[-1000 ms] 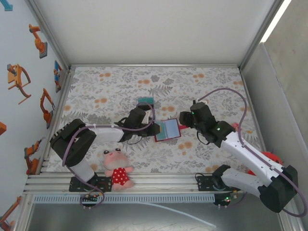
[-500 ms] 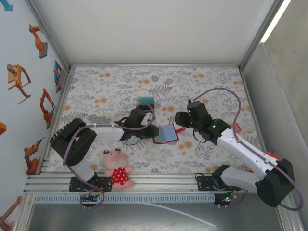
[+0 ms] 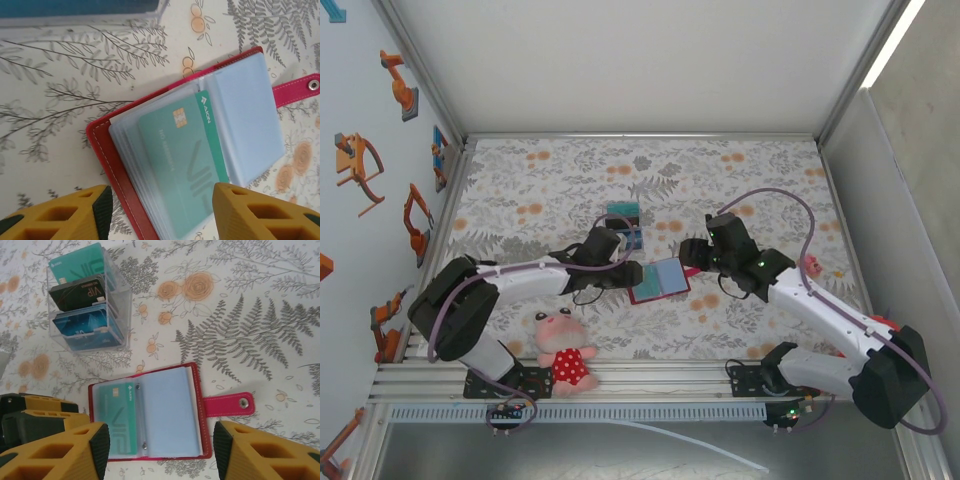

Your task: Take the credit cards out of the card holder

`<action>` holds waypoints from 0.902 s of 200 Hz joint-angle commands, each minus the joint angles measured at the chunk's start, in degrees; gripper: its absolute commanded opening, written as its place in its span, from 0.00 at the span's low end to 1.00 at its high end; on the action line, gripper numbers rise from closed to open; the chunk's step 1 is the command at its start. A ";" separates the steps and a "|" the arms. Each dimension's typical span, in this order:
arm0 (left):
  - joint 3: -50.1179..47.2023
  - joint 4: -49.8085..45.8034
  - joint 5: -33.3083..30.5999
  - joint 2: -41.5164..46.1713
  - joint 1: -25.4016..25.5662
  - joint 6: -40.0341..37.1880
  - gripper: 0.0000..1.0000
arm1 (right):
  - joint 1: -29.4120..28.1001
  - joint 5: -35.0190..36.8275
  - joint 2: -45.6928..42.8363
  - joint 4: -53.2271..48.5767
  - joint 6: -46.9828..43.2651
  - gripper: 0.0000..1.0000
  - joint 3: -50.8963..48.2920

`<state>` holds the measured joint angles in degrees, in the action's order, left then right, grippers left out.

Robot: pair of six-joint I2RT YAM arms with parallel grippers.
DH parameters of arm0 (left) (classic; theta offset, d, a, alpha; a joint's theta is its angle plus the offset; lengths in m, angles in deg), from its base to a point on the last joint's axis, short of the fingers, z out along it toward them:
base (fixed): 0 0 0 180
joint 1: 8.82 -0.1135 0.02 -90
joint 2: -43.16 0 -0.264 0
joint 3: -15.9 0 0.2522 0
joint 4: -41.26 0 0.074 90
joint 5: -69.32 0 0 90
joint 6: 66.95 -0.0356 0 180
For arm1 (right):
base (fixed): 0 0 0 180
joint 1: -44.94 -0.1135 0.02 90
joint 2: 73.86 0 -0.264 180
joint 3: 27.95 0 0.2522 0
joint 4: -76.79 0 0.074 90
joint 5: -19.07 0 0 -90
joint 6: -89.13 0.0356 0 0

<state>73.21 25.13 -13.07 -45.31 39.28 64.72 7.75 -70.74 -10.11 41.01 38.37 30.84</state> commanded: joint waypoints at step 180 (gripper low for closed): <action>0.16 3.51 -7.23 -5.30 3.58 -0.10 0.40 | 0.28 -23.63 22.10 17.13 3.64 0.29 -2.46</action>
<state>72.27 30.01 -20.69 -49.26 42.53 65.77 7.75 -91.94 10.28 54.78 40.97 29.25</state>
